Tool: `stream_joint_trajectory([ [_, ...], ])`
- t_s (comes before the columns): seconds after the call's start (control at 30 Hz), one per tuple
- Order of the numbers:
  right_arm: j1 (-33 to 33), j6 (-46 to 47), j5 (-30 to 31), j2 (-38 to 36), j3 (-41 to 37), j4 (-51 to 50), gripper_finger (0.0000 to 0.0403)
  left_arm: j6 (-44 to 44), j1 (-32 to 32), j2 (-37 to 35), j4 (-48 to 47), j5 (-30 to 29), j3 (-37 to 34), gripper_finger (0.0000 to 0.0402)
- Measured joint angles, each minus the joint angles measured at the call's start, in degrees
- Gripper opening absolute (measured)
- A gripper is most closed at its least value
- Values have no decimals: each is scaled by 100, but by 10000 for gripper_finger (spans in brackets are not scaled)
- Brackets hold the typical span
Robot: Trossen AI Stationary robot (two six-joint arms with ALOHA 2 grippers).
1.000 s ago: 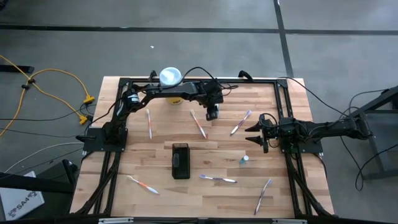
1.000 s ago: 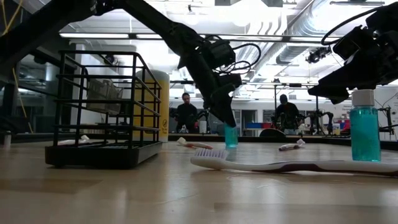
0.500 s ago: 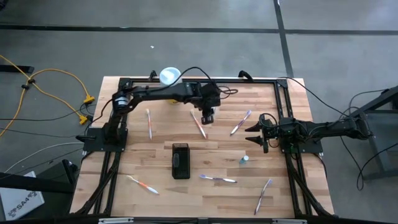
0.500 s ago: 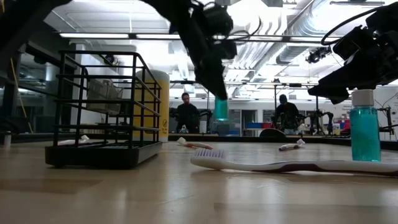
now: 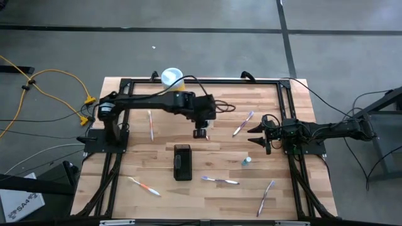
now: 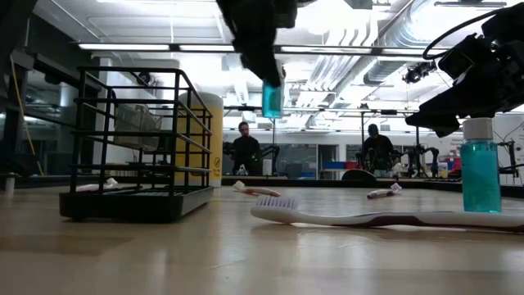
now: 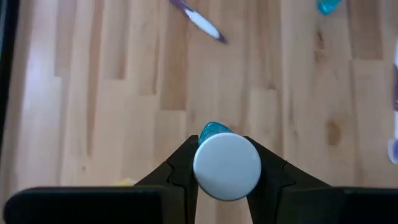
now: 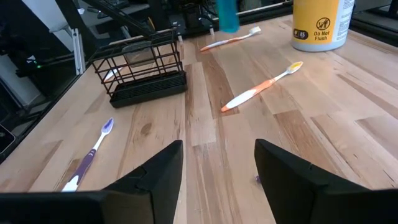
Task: Pick & Place toothbrushing station
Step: Put the top blue mouthwash into the middle section of the black wire organizer
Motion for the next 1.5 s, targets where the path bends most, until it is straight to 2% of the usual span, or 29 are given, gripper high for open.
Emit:
stream_joint_trajectory([
  [0.1, 1, -1, -1, 0, 0, 1, 192, -265, -169, -368, 91, -5, -513, 86],
  [0.23, 1, 0, -1, 0, 1, 2, 192, -572, -396, -1137, 695, -62, -1449, 86],
  [0.37, 1, 0, -1, -2, 0, 2, 192, -794, -731, -1872, 1213, -559, -2355, 86],
  [0.53, 1, 0, -1, -2, -1, 2, 192, -1172, -1232, -2442, 1379, -874, -2937, 86],
  [0.83, 0, 0, -1, -2, -1, 4, 192, -1638, -2419, -2619, 1249, -1583, -3000, 86],
  [1.07, 1, -1, -1, -2, 0, 2, 192, -2305, -3019, -2619, 899, -2001, -3000, 86],
  [1.5, 1, 0, -1, -2, -1, 4, 192, -2823, -3322, -2253, 1138, -2206, -3009, 86],
])
